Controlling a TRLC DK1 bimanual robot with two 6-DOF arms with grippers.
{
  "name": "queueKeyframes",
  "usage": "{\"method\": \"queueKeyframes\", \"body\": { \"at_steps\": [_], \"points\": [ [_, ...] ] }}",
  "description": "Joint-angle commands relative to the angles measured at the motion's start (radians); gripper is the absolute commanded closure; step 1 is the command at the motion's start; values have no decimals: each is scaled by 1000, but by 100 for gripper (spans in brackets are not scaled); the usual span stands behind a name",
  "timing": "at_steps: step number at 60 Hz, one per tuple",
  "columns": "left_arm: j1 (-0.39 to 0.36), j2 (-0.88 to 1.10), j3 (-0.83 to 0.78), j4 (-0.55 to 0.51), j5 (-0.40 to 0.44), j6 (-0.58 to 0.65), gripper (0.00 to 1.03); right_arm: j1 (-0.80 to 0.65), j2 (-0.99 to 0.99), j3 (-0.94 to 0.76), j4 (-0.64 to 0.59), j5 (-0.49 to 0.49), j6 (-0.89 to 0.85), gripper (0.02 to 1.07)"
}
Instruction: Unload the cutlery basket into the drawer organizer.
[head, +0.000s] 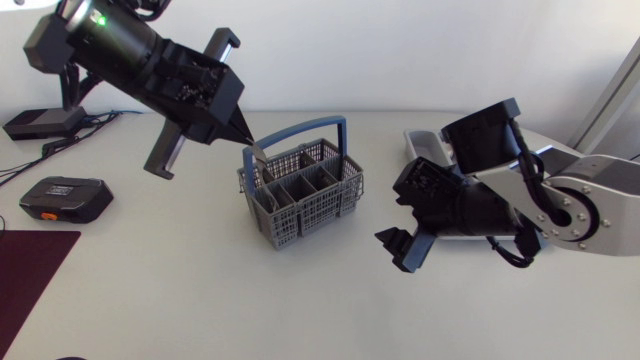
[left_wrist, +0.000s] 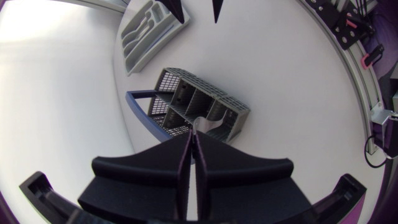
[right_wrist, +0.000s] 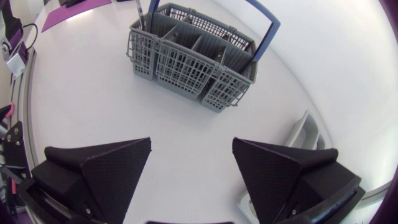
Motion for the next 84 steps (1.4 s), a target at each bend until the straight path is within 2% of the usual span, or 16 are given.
{"method": "queueKeyframes", "body": {
  "at_steps": [1, 23, 30, 42, 45, 63, 72, 84],
  "points": [
    [-10, 10, 74, -48, -4, 28, 100, 27, -26, 2, -18, 13, 16, 12],
    [-25, 16, 315, -290, 38, -37, 100, 81, -78, 14, -32, 32, 38, 12],
    [-61, 1, 320, -333, 73, -115, 100, 98, -106, 16, -32, 32, 61, 12],
    [-81, 1, 257, -328, 182, -323, 100, 132, -165, 10, -29, 25, 92, 12],
    [-88, 1, 215, -327, 205, -339, 100, 135, -182, 5, -30, 21, 93, 12],
    [-104, -7, -15, -100, 299, -492, 100, 142, -227, -12, -46, -56, 138, 13],
    [-105, 23, -41, 7, 322, -621, 100, 147, -225, -29, -33, -67, 151, 19],
    [-122, 79, -52, 64, 334, -765, 100, 146, -231, -52, -7, -53, 151, 23]
  ]
}}
